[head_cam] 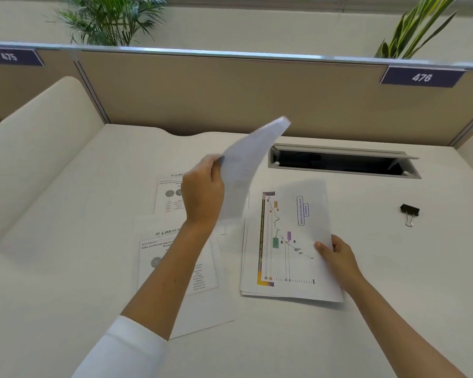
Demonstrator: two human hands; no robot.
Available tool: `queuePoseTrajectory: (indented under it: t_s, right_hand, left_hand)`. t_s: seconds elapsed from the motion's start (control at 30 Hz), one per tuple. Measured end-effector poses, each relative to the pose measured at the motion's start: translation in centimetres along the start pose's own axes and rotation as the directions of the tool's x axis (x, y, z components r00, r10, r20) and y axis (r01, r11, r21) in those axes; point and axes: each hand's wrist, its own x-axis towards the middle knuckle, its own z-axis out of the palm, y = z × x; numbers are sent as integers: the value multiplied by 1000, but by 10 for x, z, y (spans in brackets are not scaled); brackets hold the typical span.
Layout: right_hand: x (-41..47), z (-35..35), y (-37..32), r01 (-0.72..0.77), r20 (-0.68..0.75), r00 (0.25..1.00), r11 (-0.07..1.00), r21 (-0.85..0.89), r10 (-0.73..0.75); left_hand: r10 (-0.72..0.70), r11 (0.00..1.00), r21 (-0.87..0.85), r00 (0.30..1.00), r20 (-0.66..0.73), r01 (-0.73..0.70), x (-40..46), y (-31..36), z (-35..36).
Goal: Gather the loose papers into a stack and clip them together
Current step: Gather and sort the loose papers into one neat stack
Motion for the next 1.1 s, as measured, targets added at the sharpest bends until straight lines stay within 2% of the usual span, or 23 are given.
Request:
queuePoseTrajectory:
  t_s: [0.1,0.2,0.3,0.4,0.57,0.63,0.7,0.77,0.8,0.97,1.03,1.1]
  right_hand:
    - [-2,-1,-3,8,4,1000,1000,-3,-8]
    - [-1,-2,-3,2,10,1000,1000,-20,-2]
    - [7,-4,6,-3,25,1000,999,-43,4]
    - [6,-2,0,-17,16,1000,1000,1,17]
    - [9,-2,-9,-158,36,987,983,89,155]
    - [10,-4,-9,-156,69,986,983,96,150]
    - [11,-4,-7,-121,74,991,988,100,113]
    - [10,-2,-8,-113,69,992,988,108,106]
    - [10,-2,-9,-114,67,992,987,111,107]
    - [10,-1,-8,-102,54,994,989,111,97]
    - [9,0,-7,-96,56,994,989,116,90]
    - [8,-1,-7,-92,60,994,990,107,86]
  left_hand:
    - [-77,992,-95,997,11,78,6,8,8]
    - [-207,962,-154,971,122,224,-5,6,22]
    - [-358,902,-134,884,302,411,-28,-4,40]
    - [-431,866,-40,784,446,499,-54,-17,60]
    - [-436,864,77,663,609,498,-85,-30,77]
    - [-439,878,135,659,611,460,-92,-34,79]
    - [-452,892,283,684,573,353,-96,-40,77]
    - [-499,846,460,702,507,269,-98,-46,73]
    - [-539,812,517,686,489,271,-98,-49,70]
    - [-742,650,671,487,460,357,-99,-68,54]
    - [-766,625,699,445,463,348,-98,-69,50]
    - [-764,624,719,432,479,306,-96,-67,48]
